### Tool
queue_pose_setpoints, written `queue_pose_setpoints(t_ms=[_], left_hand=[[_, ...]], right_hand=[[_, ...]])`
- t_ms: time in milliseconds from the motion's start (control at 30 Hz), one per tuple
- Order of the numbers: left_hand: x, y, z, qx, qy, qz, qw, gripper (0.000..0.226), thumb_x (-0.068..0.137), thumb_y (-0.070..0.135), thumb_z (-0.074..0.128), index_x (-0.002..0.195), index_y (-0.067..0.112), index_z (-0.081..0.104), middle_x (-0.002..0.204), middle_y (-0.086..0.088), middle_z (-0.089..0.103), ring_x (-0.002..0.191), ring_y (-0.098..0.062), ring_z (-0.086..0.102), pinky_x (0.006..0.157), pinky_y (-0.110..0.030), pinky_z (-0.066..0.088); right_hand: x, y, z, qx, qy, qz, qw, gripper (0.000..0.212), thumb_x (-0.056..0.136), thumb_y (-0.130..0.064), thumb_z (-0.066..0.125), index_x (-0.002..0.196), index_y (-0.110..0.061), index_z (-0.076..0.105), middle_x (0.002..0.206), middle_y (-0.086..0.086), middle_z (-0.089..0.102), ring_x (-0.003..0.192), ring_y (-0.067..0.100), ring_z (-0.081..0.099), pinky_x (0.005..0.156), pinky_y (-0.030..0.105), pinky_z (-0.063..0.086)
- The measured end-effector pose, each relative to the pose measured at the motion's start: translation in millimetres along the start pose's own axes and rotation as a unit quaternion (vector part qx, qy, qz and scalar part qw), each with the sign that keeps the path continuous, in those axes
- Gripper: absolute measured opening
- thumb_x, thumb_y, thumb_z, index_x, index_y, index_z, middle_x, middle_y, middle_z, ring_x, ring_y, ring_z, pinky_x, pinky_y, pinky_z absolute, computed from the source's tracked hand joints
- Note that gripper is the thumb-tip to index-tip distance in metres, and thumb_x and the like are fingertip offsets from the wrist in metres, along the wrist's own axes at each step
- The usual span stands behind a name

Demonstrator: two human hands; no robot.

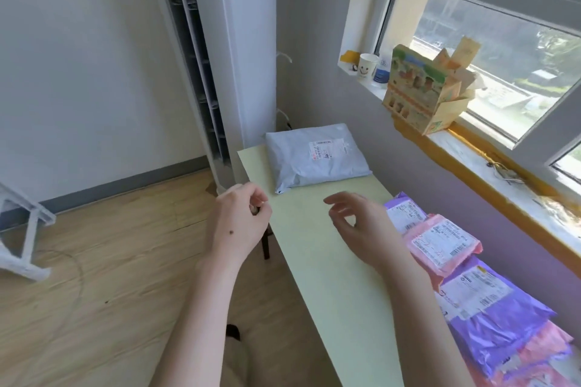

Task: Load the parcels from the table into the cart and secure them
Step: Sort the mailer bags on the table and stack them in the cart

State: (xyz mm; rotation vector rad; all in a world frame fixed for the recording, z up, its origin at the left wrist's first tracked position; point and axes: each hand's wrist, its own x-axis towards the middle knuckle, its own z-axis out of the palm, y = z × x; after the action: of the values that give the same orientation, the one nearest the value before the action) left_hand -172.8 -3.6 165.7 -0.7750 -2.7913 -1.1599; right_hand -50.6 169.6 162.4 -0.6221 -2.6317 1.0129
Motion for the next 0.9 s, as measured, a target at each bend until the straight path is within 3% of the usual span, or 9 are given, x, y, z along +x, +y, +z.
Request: queue_pose_setpoints(t_ms=[133, 267, 333, 433, 600, 700, 800, 900], left_hand=[[57, -36, 1, 0.002, -0.022, 0.012, 1.000, 0.006, 0.086, 0.017, 0.062, 0.083, 0.020, 0.065, 0.083, 0.010, 0.062, 0.076, -0.005, 0.055, 0.059, -0.012, 0.039], [120, -75, 5, 0.027, -0.062, 0.039, 0.997, 0.008, 0.086, 0.016, 0.060, 0.082, 0.022, 0.064, 0.084, 0.009, 0.062, 0.077, -0.008, 0.058, 0.064, -0.022, 0.049], [155, -94, 7, 0.054, -0.086, 0.047, 0.994, 0.009, 0.087, 0.017, 0.059, 0.082, 0.023, 0.063, 0.086, 0.008, 0.063, 0.076, -0.009, 0.057, 0.063, -0.027, 0.052], [201, -115, 10, 0.072, -0.115, 0.071, 0.988, 0.010, 0.089, 0.018, 0.056, 0.086, 0.023, 0.064, 0.088, 0.008, 0.061, 0.077, -0.008, 0.055, 0.055, -0.019, 0.042], [264, -132, 34, 0.062, -0.181, 0.082, 0.978, 0.011, 0.090, 0.017, 0.055, 0.087, 0.021, 0.065, 0.089, 0.006, 0.063, 0.082, -0.012, 0.058, 0.059, -0.023, 0.044], [293, -134, 58, 0.058, -0.218, 0.098, 0.969, 0.010, 0.092, 0.015, 0.056, 0.089, 0.019, 0.064, 0.090, 0.004, 0.063, 0.077, -0.009, 0.056, 0.053, -0.016, 0.036], [322, -133, 83, 0.049, -0.261, 0.111, 0.958, 0.011, 0.091, 0.013, 0.055, 0.091, 0.016, 0.065, 0.094, 0.002, 0.064, 0.081, -0.013, 0.057, 0.063, -0.022, 0.044], [352, -133, 110, 0.032, -0.295, 0.105, 0.949, 0.013, 0.087, 0.014, 0.054, 0.087, 0.019, 0.065, 0.091, 0.003, 0.063, 0.083, -0.017, 0.059, 0.074, -0.036, 0.054]], right_hand=[[55, -5, 31, -0.008, -0.003, 0.018, 1.000, 0.020, 0.091, -0.013, 0.058, 0.108, -0.022, 0.066, 0.091, -0.011, 0.060, 0.089, 0.009, 0.062, 0.071, 0.003, 0.038], [108, -8, 63, -0.017, -0.012, 0.062, 0.998, 0.021, 0.092, -0.016, 0.056, 0.110, -0.024, 0.065, 0.096, -0.008, 0.063, 0.092, 0.009, 0.062, 0.072, 0.016, 0.039], [137, -12, 77, -0.005, -0.005, 0.087, 0.996, 0.021, 0.093, -0.016, 0.055, 0.110, -0.024, 0.065, 0.099, -0.005, 0.064, 0.091, 0.009, 0.063, 0.070, 0.015, 0.041], [173, -13, 95, 0.015, 0.004, 0.132, 0.991, 0.022, 0.093, -0.016, 0.054, 0.110, -0.025, 0.066, 0.099, -0.005, 0.065, 0.085, 0.005, 0.062, 0.061, 0.006, 0.039], [215, -1, 112, 0.023, 0.022, 0.199, 0.980, 0.023, 0.092, -0.014, 0.054, 0.110, -0.022, 0.067, 0.096, -0.005, 0.065, 0.083, 0.006, 0.061, 0.059, 0.008, 0.040], [234, 10, 119, 0.025, 0.031, 0.231, 0.972, 0.024, 0.091, -0.013, 0.055, 0.109, -0.022, 0.067, 0.096, -0.005, 0.066, 0.084, 0.007, 0.063, 0.057, 0.007, 0.041], [253, 24, 126, 0.023, 0.037, 0.254, 0.966, 0.024, 0.090, -0.014, 0.059, 0.112, -0.023, 0.066, 0.102, -0.004, 0.065, 0.093, 0.011, 0.063, 0.067, 0.012, 0.042], [271, 42, 136, 0.020, 0.049, 0.284, 0.957, 0.034, 0.087, -0.015, 0.064, 0.121, -0.023, 0.061, 0.121, 0.001, 0.053, 0.103, 0.016, 0.056, 0.084, 0.022, 0.042]])
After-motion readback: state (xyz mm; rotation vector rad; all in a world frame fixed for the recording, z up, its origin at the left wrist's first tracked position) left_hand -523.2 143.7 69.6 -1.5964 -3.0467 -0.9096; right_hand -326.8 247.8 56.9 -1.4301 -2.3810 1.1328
